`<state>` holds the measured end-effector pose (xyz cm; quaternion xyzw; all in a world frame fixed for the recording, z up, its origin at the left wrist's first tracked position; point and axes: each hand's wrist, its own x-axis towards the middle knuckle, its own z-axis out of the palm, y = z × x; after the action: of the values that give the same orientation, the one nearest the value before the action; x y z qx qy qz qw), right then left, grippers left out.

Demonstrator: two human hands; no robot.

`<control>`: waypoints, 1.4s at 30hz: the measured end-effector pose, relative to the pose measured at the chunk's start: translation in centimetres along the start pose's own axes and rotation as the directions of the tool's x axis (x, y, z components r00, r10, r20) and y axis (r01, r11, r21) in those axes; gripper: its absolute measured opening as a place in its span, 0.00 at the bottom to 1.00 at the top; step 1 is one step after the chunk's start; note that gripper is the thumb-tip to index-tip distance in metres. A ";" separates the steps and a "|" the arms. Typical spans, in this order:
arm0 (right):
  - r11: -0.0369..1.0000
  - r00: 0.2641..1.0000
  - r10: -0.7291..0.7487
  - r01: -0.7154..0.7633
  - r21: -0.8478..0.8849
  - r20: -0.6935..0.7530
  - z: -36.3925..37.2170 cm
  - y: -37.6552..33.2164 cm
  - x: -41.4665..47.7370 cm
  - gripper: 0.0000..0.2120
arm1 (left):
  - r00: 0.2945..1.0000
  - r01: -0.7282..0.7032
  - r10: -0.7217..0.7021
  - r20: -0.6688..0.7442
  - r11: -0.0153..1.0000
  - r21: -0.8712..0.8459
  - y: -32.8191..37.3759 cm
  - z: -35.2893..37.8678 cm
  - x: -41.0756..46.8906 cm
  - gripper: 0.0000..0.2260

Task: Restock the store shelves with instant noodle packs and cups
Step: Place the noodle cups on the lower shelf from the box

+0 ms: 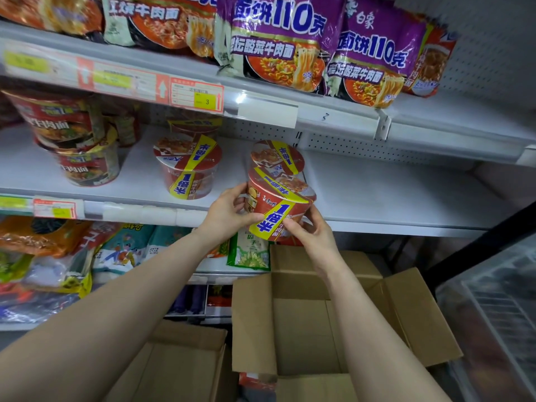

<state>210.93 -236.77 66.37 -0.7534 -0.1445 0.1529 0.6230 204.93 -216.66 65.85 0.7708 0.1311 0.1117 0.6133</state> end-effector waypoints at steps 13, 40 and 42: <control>0.999 1.000 -0.012 0.012 0.031 0.023 0.3 2.1 1.6 0.34 | 0.999 -0.022 0.021 -0.038 0.999 -0.030 -2.4 1.4 1.0 0.40; 0.997 0.997 -0.056 0.058 -0.045 0.044 1.2 3.9 14.0 0.27 | 0.981 -0.102 0.101 -0.168 0.995 0.002 -4.2 2.9 11.1 0.35; 0.998 0.998 -0.056 0.057 -0.039 0.043 1.1 4.0 13.8 0.28 | 0.979 -0.114 0.110 -0.171 0.993 -0.013 -4.4 3.0 10.9 0.36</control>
<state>223.20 -230.91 61.54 -0.7580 -0.1817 0.1479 0.6087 215.88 -214.79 61.02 0.7577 0.1381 0.2128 0.6013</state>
